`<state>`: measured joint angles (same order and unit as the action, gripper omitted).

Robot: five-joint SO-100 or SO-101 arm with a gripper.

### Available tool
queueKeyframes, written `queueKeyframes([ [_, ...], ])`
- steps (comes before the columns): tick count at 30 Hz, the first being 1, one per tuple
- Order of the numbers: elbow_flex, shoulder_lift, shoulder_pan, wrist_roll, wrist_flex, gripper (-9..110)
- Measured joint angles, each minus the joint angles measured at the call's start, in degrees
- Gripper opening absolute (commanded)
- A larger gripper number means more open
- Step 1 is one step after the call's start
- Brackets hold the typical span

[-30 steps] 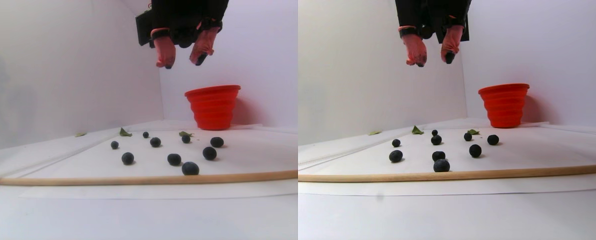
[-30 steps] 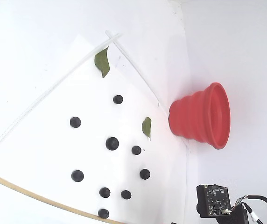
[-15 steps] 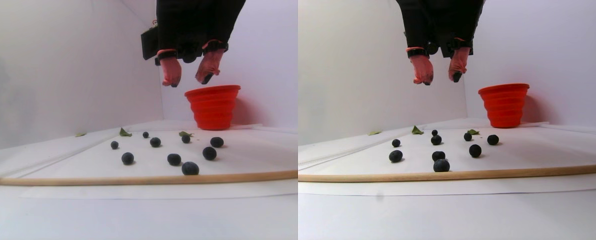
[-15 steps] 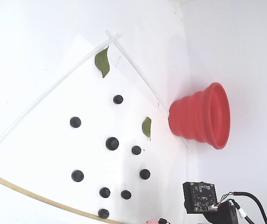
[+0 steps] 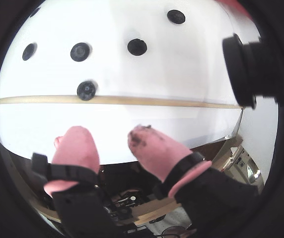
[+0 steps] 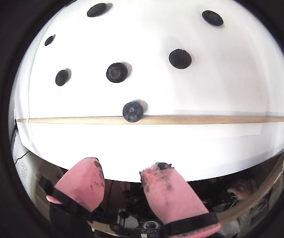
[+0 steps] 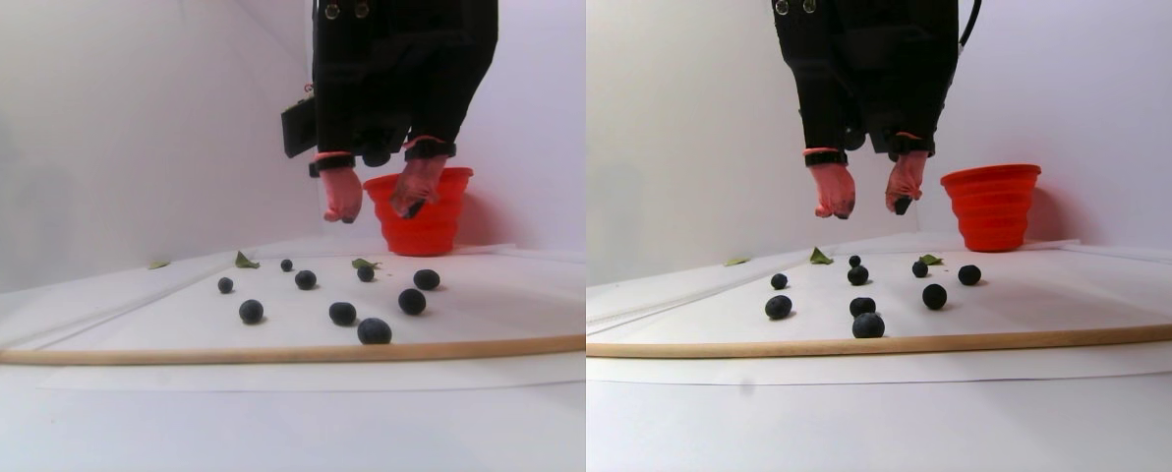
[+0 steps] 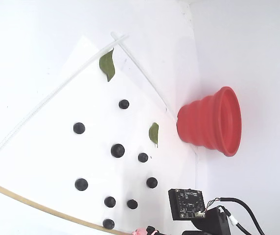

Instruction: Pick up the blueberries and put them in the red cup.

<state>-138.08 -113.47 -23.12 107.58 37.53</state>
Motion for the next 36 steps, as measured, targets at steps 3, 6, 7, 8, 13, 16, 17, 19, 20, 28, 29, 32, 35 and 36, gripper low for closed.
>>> queueKeyframes([
  [3, 0.0, 1.8, 0.8, 0.0, -1.1, 15],
  [6, 0.0, 3.0, 1.2, 0.0, -2.0, 16],
  [7, 0.0, 3.7, 1.7, 0.0, -2.6, 16],
  [8, 0.0, 4.0, 1.8, 0.0, -2.8, 16],
  [13, 0.0, 6.2, 2.3, 0.0, -4.7, 16],
  [16, 0.1, 7.6, 2.3, 0.0, -5.9, 16],
  [17, 0.1, 7.9, 2.2, 0.0, -6.2, 16],
  [19, 0.1, 8.7, 1.6, 0.2, -6.9, 16],
  [20, 0.1, 8.9, 1.1, 0.4, -7.2, 16],
  [28, 0.1, 10.1, 0.2, 1.2, -9.1, 17],
  [29, 0.1, 10.4, 0.2, 1.2, -9.3, 17],
  [32, 0.1, 10.5, 0.2, 1.2, -9.4, 17],
  [35, 0.1, 10.5, 0.2, 1.2, -9.4, 17],
  [36, 0.1, 10.5, 0.2, 1.2, -9.4, 17],
])
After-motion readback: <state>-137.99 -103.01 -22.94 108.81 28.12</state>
